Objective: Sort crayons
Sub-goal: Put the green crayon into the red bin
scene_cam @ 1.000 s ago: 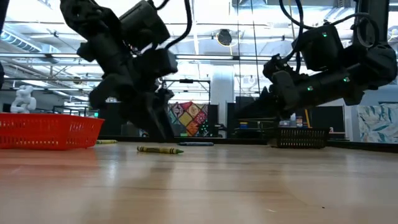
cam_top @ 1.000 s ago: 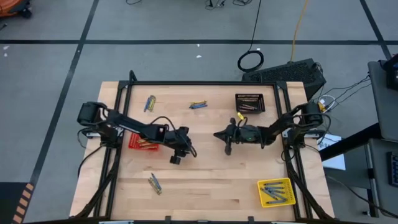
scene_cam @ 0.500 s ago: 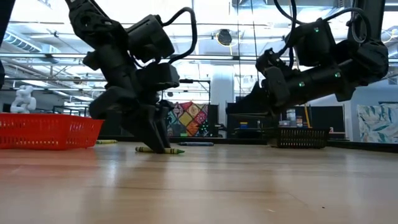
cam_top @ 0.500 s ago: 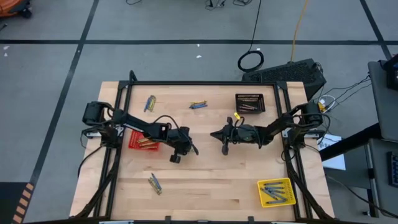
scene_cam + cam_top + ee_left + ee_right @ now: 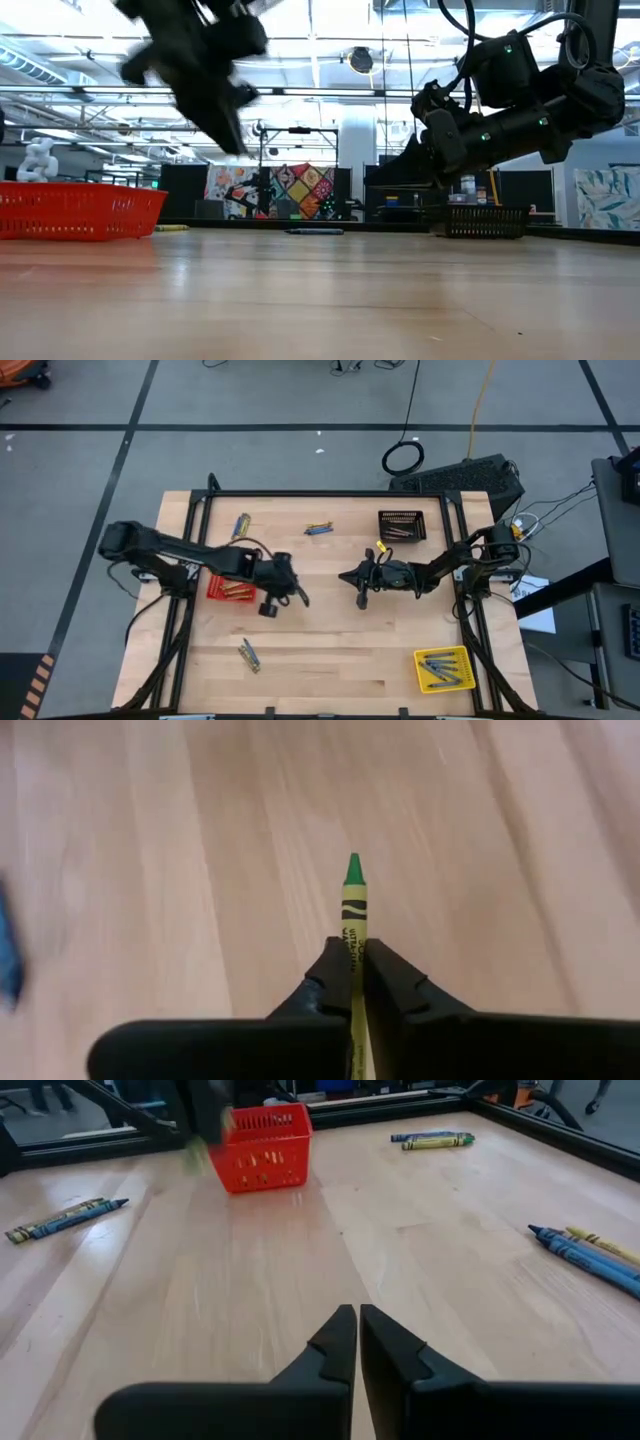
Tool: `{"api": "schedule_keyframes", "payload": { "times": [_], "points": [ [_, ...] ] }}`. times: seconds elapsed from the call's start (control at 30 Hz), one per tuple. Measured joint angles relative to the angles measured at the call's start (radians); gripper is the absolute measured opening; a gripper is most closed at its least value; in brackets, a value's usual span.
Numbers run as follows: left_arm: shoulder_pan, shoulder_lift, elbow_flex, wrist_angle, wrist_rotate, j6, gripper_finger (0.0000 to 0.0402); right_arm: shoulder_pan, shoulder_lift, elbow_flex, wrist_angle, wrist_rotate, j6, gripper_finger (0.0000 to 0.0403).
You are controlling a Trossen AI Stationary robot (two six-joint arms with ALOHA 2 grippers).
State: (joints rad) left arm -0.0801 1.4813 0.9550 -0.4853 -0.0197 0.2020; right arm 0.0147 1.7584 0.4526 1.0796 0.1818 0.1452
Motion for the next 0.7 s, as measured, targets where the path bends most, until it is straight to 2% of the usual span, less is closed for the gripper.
{"api": "schedule_keyframes", "payload": {
  "times": [0.1, 0.17, 0.27, 0.47, 0.6, 0.7],
  "points": [
    [-0.022, -0.104, 0.026, -0.21, -0.012, -0.119, 0.0003, 0.0, 0.0, 0.0, 0.0, 0.0, 0.0, 0.0006],
    [-0.034, -0.156, 0.012, -0.361, -0.014, -0.237, 0.0003, 0.0, 0.0, 0.0, 0.001, 0.0, 0.0, 0.0006],
    [-0.051, -0.217, -0.033, -0.503, -0.026, -0.367, 0.0003, -0.002, 0.0, 0.0, 0.008, 0.002, -0.006, 0.0006],
    [-0.05, -0.269, -0.145, -0.563, -0.077, -0.455, 0.0009, -0.008, 0.0, 0.001, 0.024, 0.005, -0.014, 0.0006],
    [-0.013, -0.269, -0.184, -0.582, -0.146, -0.516, 0.0032, -0.008, 0.0, 0.001, 0.024, 0.001, -0.01, 0.0006],
    [0.019, -0.27, -0.19, -0.588, -0.146, -0.531, 0.006, -0.008, 0.0, 0.001, 0.024, 0.001, -0.01, 0.0006]
  ]
}}
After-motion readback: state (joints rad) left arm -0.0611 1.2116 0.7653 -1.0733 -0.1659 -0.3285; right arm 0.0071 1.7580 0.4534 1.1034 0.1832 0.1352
